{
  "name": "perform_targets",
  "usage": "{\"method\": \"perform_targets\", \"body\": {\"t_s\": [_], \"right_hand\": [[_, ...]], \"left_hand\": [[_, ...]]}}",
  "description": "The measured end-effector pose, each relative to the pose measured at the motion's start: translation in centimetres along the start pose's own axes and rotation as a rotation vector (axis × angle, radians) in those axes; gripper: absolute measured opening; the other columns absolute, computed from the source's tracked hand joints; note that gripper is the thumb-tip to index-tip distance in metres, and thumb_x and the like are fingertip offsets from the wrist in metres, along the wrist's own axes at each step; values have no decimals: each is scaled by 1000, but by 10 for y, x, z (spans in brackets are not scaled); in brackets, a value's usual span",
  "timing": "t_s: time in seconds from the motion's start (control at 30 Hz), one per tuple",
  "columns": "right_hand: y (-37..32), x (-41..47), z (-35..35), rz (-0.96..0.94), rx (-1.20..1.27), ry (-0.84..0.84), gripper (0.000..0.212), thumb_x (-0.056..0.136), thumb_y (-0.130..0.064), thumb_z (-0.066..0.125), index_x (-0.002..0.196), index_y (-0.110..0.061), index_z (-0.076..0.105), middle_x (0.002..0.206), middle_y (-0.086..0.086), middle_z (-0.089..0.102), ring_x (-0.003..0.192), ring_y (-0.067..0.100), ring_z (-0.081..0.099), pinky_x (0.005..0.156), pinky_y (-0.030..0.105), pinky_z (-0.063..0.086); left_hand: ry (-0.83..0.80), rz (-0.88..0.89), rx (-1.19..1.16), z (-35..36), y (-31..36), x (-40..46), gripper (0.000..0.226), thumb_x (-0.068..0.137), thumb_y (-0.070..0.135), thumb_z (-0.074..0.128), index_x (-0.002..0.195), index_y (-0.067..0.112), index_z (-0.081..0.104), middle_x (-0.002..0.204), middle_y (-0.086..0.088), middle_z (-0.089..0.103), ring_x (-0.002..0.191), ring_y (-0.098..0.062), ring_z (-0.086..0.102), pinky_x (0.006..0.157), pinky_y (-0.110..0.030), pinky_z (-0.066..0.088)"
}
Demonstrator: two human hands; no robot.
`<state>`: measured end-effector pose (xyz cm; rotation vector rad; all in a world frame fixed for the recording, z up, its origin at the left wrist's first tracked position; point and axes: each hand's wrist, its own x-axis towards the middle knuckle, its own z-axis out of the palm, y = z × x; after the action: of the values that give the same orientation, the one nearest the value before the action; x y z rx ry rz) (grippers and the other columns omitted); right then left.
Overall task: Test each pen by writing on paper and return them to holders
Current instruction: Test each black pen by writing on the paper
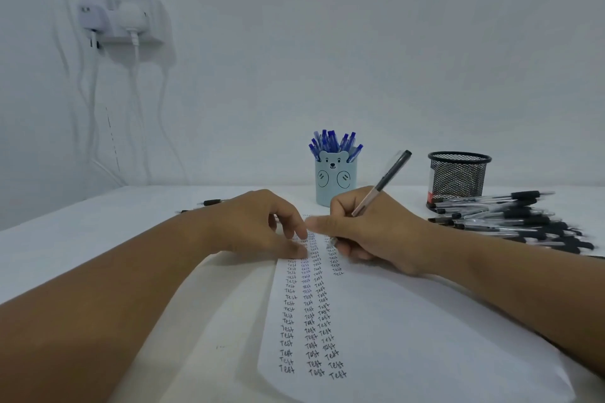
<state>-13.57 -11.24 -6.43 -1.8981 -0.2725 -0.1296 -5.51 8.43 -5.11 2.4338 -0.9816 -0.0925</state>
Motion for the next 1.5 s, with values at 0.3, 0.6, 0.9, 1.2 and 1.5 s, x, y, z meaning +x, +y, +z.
{"method": "perform_targets", "body": {"t_s": [0.3, 0.6, 0.9, 1.2, 1.5], "right_hand": [[4, -2, -2, -60, -180, 13, 46, 82, 3, 70, 50, -13, 41, 46, 8, 43, 40, 15, 49, 48, 24, 40], [4, -3, 0, -79, -276, -41, 38, 82, 1, 71, 54, -7, 46, 49, 10, 45, 46, 18, 51, 46, 20, 39], [2, -5, 2, -66, -306, -58, 42, 83, -1, 71, 51, -12, 45, 47, 7, 52, 44, 14, 49, 46, 18, 39], [-1, -8, 3, -49, -308, -93, 39, 83, 1, 68, 52, -9, 46, 44, 0, 53, 39, 10, 43, 43, 16, 34], [3, -5, 3, -72, -293, -79, 43, 84, -4, 71, 50, -16, 47, 47, 3, 55, 47, 16, 49, 48, 21, 39]], "left_hand": [[-4, -23, -27, 1, -2, 2, 27, 71, 47, 89, 94, 39, 77, 88, 19, 67, 72, -2, 54, 84, -28, 51], [-12, -10, -32, 1, -5, 4, 27, 72, 47, 87, 95, 37, 77, 87, 20, 66, 70, 2, 53, 80, -23, 48], [-22, -16, -40, 1, -6, 4, 25, 73, 46, 87, 95, 38, 76, 88, 20, 66, 68, 4, 52, 78, -21, 47], [-21, -19, -48, 1, -7, 4, 24, 73, 47, 87, 94, 40, 76, 88, 20, 66, 73, -4, 54, 84, -29, 51], [-18, -24, -46, 1, -7, 5, 25, 72, 48, 87, 93, 41, 76, 88, 21, 66, 72, -3, 54, 82, -26, 50]]}}
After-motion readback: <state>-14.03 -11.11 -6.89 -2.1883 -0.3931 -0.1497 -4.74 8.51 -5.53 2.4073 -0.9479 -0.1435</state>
